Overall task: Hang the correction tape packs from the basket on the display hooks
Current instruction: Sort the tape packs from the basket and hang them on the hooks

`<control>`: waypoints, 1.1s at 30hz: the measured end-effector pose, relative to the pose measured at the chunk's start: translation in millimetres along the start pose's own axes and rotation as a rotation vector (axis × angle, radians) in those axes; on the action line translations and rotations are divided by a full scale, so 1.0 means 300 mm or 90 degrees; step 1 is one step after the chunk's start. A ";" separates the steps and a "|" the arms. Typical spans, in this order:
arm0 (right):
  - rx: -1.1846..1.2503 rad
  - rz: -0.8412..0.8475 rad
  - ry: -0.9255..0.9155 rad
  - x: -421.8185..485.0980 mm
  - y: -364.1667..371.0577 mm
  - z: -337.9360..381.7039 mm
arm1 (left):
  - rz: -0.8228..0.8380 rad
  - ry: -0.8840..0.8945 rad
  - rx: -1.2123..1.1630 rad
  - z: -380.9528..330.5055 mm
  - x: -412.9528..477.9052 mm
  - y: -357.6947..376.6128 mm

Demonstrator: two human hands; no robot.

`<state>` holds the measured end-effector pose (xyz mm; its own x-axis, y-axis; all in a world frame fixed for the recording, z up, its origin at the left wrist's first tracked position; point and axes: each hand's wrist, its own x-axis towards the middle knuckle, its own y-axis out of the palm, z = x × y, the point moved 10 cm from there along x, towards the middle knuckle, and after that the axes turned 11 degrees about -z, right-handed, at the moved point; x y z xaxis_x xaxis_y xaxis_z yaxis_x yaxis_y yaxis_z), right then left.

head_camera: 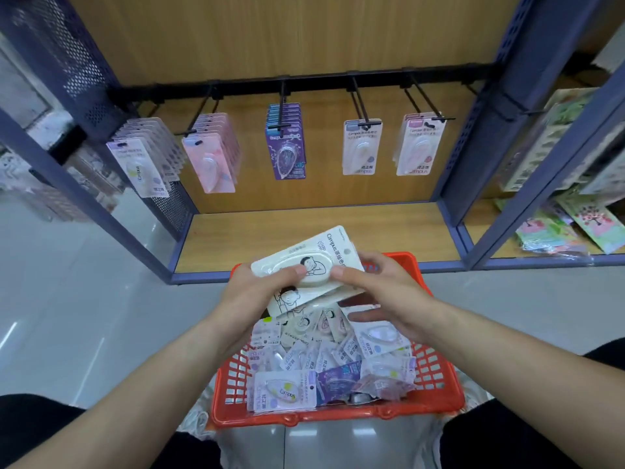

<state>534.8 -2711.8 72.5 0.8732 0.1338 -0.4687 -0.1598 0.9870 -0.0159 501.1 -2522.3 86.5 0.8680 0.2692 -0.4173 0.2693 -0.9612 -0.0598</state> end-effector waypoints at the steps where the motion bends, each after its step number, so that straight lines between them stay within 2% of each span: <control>1: 0.023 0.006 0.019 0.007 0.011 -0.010 | -0.020 -0.006 -0.014 0.010 0.009 -0.005; 6: 0.109 -0.062 -0.008 0.059 0.009 0.008 | -0.035 -0.040 -0.048 0.053 0.051 0.011; 11: 0.089 -0.105 -0.043 0.142 0.005 0.024 | 0.002 -0.052 0.006 0.076 0.108 0.019; 17: 0.058 -0.001 -0.052 0.165 0.100 0.023 | 0.065 -0.004 0.074 0.075 0.120 0.049; 22: -0.001 0.037 -0.101 0.171 0.150 0.025 | 0.017 -0.009 0.020 0.079 0.154 0.007; 25: -0.016 0.020 -0.087 0.185 0.160 0.003 | -0.035 -0.014 -0.010 0.080 0.181 -0.033; 33: -0.068 -0.009 -0.117 0.205 0.177 0.013 | -0.068 -0.025 -0.040 0.100 0.197 -0.076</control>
<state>581.8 -2650.7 46.1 0.9434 0.1431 -0.2992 -0.1859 0.9752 -0.1200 533.8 -2486.4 35.8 0.8163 0.3667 -0.4464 0.3869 -0.9208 -0.0490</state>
